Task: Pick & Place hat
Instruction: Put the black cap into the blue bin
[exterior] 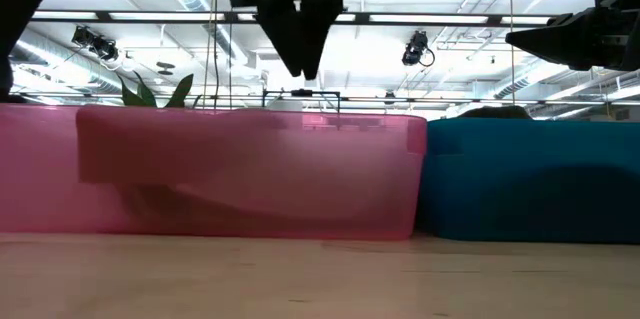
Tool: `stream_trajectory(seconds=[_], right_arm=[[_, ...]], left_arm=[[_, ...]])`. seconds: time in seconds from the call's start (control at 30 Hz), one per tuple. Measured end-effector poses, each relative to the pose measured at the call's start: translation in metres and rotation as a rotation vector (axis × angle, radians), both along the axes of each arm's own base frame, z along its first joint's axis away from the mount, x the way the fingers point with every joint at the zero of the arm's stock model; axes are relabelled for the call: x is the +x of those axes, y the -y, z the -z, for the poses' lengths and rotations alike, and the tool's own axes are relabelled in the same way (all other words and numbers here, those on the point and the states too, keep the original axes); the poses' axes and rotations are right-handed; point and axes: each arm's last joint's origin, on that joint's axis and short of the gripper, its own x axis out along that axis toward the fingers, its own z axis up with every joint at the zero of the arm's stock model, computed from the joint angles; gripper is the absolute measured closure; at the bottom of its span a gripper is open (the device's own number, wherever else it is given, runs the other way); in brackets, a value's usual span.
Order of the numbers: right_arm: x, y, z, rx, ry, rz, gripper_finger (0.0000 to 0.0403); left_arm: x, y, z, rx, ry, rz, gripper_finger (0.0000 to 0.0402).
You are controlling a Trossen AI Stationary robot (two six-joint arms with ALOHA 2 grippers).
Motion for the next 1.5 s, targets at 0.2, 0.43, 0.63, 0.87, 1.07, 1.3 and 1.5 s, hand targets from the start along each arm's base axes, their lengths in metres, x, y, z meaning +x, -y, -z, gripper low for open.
stream_trajectory(seconds=[0.2,0.43,0.63,0.87,1.07,1.3,1.5], right_arm=[[0.0,0.0,0.0,0.0,0.0,0.0,0.0389],[0.0,0.0,0.0,0.0,0.0,0.0,0.0389],[0.0,0.0,0.0,0.0,0.0,0.0,0.0389],[0.0,0.0,0.0,0.0,0.0,0.0,0.0389],[0.0,0.0,0.0,0.0,0.0,0.0,0.0389],[0.0,0.0,0.0,0.0,0.0,0.0,0.0389],[0.0,0.0,0.0,0.0,0.0,0.0,0.0389]], left_arm=[[0.012,-0.024,0.0,-0.009,0.011,0.05,0.0282],[0.023,-0.056,0.001,-0.064,0.011,0.104,0.0247],[0.021,-0.085,0.01,-0.074,-0.033,0.053,0.0213],[0.027,-0.095,0.018,-0.125,-0.021,0.038,0.0203],[0.033,-0.088,0.033,-0.118,-0.06,0.086,0.0206],[0.038,-0.086,0.046,-0.125,-0.09,0.098,0.0206],[0.042,-0.086,0.055,-0.118,-0.084,0.091,0.0207]])
